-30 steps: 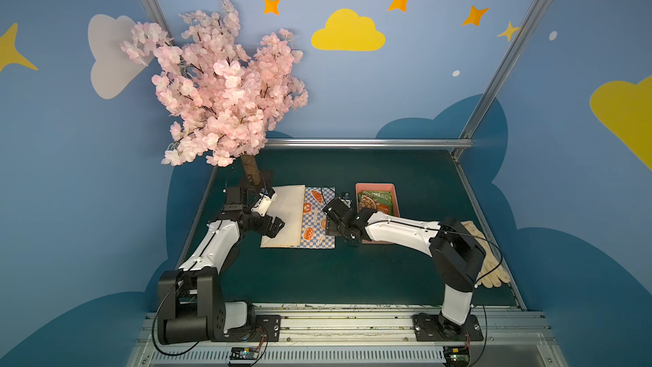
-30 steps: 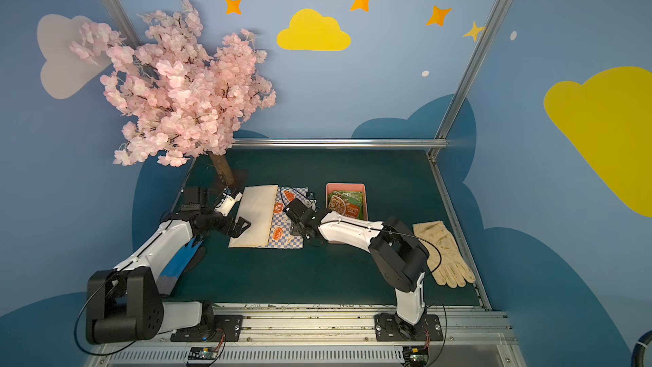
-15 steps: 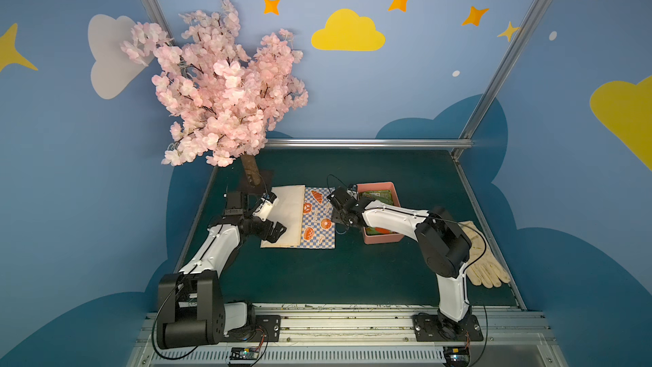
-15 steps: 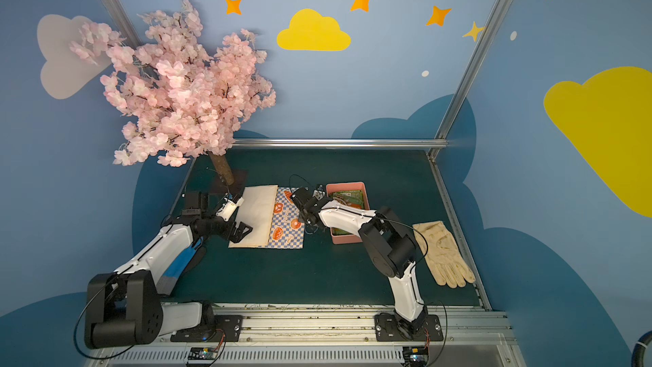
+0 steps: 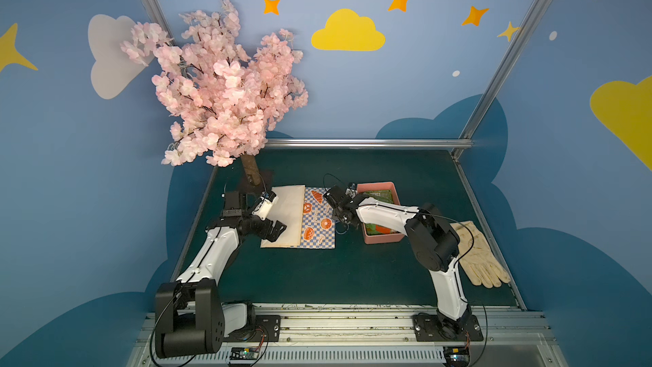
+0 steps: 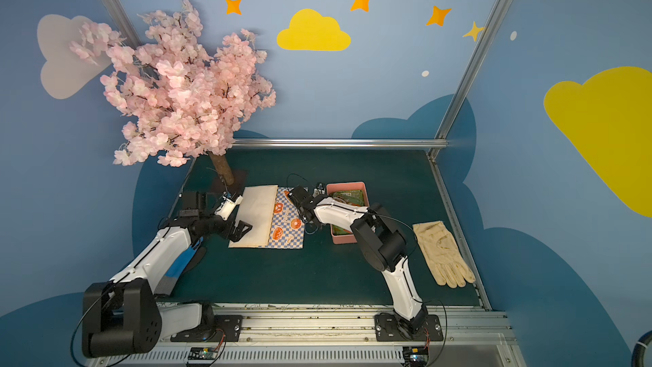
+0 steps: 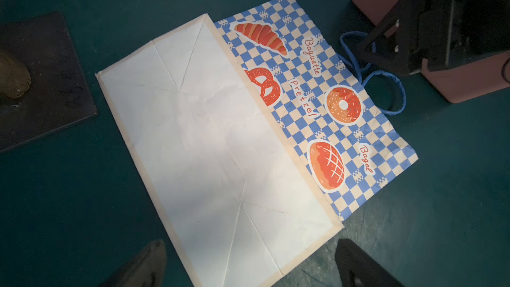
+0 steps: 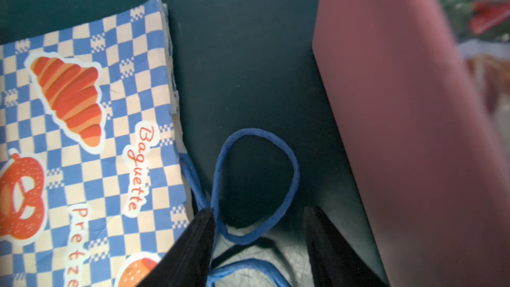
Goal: Place the condiment packets inside the bag
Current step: Pick up the paper bag from the center of the board.
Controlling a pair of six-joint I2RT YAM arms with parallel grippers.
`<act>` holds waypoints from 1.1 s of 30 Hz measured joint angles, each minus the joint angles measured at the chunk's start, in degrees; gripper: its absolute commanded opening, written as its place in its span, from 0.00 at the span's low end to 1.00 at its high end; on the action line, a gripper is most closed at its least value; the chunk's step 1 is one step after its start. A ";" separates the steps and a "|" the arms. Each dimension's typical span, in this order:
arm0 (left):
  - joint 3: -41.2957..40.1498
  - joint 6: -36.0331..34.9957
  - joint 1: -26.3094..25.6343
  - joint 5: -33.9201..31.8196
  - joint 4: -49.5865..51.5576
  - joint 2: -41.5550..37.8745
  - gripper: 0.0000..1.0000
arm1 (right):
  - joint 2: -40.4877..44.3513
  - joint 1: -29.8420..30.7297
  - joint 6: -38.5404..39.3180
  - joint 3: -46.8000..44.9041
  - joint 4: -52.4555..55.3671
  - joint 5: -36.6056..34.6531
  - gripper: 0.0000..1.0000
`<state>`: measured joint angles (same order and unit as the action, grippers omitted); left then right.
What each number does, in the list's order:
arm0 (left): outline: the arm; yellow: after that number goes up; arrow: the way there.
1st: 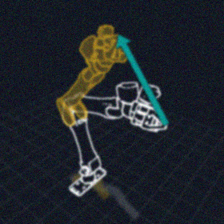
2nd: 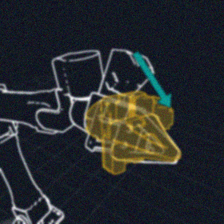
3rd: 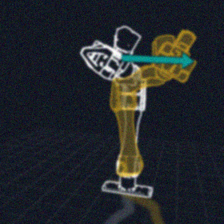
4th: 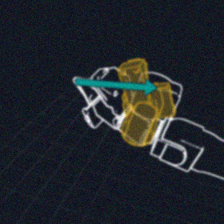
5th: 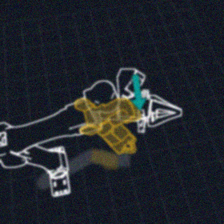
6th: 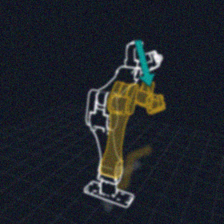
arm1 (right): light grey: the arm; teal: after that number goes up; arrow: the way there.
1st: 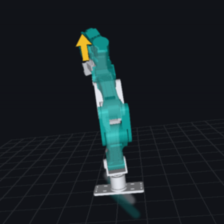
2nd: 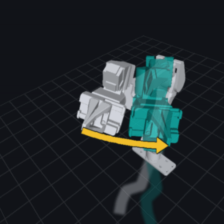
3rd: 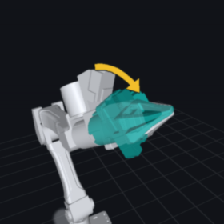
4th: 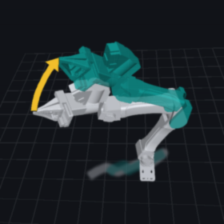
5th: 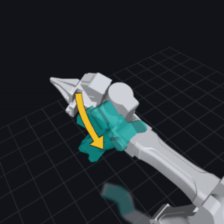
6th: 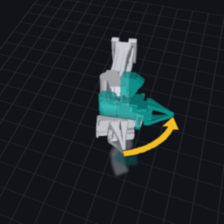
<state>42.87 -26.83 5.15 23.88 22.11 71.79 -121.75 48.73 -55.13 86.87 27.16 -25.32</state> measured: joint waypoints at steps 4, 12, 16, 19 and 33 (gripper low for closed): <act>0.00 0.02 0.00 0.68 -0.02 -0.85 1.00 | -1.70 -0.24 -0.55 0.72 0.74 -0.50 0.47; -0.79 -0.04 0.00 1.01 -0.04 -2.82 1.00 | -2.32 -0.92 -0.96 1.66 0.55 -0.68 0.08; -1.05 0.02 0.00 1.62 0.02 -3.43 1.00 | -2.16 -0.46 0.63 2.27 0.31 -0.96 0.00; -1.05 0.11 -0.28 2.47 0.09 -3.89 1.00 | -0.42 0.26 2.12 2.27 0.42 -2.05 0.00; 0.92 3.30 -9.11 9.53 2.10 -10.51 1.00 | 19.56 5.22 5.55 1.81 -7.91 2.67 0.00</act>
<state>43.79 -23.53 -3.97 33.41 24.21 61.28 -102.19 53.95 -49.58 88.68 19.25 -22.65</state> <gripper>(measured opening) 0.996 0.050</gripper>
